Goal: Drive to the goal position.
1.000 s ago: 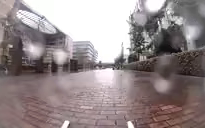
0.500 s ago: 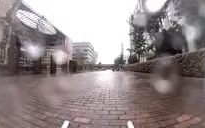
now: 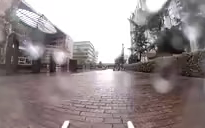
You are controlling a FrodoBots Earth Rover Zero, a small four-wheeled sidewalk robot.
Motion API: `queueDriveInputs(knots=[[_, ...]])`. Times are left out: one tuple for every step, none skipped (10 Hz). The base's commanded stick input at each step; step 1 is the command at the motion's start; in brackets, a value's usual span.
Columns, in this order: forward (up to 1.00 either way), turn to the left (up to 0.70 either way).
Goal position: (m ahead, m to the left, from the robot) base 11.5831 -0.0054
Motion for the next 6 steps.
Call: queueDriveInputs(knots=[[0.70,0.00],[0.70,0.00],[0.70,0.00],[0.70,0.00],[0.70,0.00],[0.70,0.00]])
